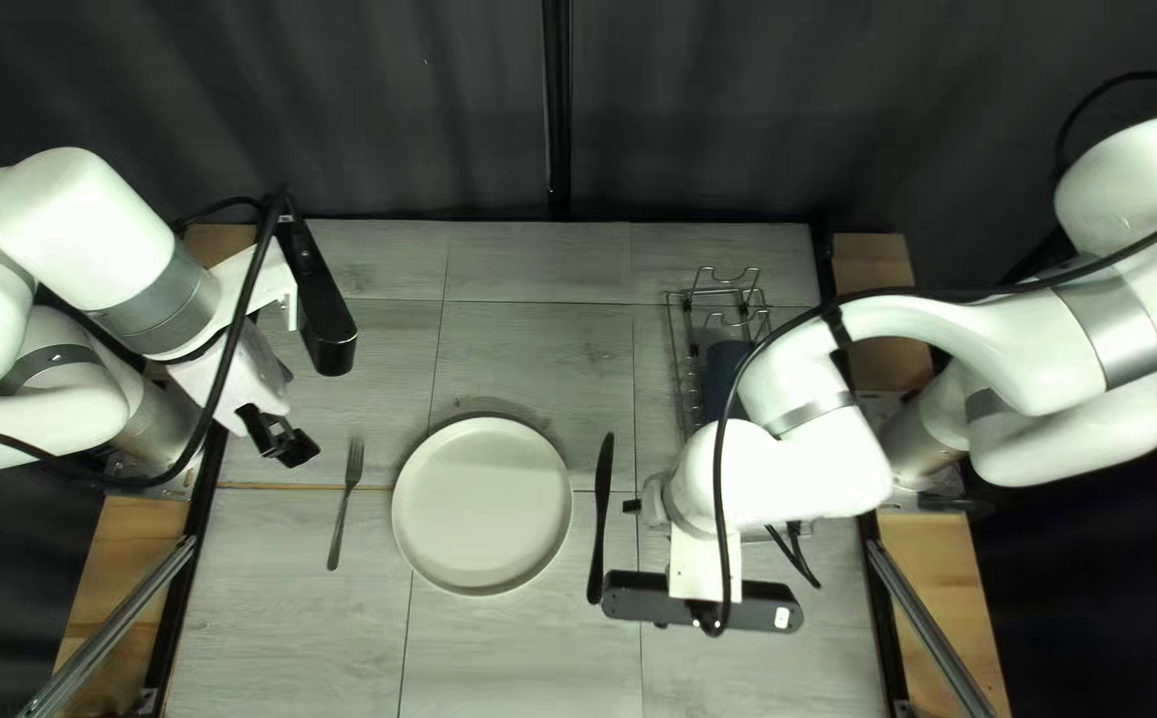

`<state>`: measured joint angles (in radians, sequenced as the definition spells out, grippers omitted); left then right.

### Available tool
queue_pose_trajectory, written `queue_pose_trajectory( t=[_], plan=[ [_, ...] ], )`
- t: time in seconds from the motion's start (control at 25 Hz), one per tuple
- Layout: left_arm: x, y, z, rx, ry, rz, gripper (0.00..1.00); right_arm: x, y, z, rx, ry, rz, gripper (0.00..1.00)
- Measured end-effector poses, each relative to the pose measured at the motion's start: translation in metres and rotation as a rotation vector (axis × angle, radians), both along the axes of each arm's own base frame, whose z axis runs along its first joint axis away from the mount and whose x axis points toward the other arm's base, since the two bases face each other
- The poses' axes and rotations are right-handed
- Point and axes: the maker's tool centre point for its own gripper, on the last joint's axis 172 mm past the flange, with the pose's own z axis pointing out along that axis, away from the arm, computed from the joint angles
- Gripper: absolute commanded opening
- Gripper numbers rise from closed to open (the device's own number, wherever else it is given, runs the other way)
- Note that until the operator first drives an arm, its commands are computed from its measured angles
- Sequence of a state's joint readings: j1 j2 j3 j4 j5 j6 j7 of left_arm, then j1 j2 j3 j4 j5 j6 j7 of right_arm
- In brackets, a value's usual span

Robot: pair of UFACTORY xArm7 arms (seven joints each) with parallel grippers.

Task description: Pick up and place plate onto table. Place down one fork to the left of the plate. Place spoon and knife to the right of the plate. Place cup above the knife and spoon

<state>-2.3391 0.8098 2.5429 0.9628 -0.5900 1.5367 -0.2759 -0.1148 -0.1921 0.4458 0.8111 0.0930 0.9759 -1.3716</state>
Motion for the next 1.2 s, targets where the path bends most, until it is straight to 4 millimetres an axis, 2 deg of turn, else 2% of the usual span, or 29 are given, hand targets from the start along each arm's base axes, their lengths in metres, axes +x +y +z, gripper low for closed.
queue_pose_trajectory(
  t=[0.24, 0.4, 0.76, 1.2],
  plan=[
    [0.0, 0.0, 0.0, 0.0, 0.0, 0.0, 1.0, 0.022, -0.018, -0.022, 0.061, 0.012, 0.066, 0.0],
    [0.0, 0.0, 0.0, 0.0, 0.0, 0.0, 1.0, 0.028, -0.031, -0.033, 0.106, 0.003, 0.094, 0.0],
    [0.0, 0.0, 0.0, 0.0, 0.0, 0.0, 1.0, 0.024, -0.044, -0.058, 0.199, -0.039, 0.133, 0.0],
    [0.0, 0.0, 0.0, 0.0, 0.0, 0.0, 1.0, 0.021, -0.05, -0.074, 0.274, -0.058, 0.16, 0.0]
  ],
)
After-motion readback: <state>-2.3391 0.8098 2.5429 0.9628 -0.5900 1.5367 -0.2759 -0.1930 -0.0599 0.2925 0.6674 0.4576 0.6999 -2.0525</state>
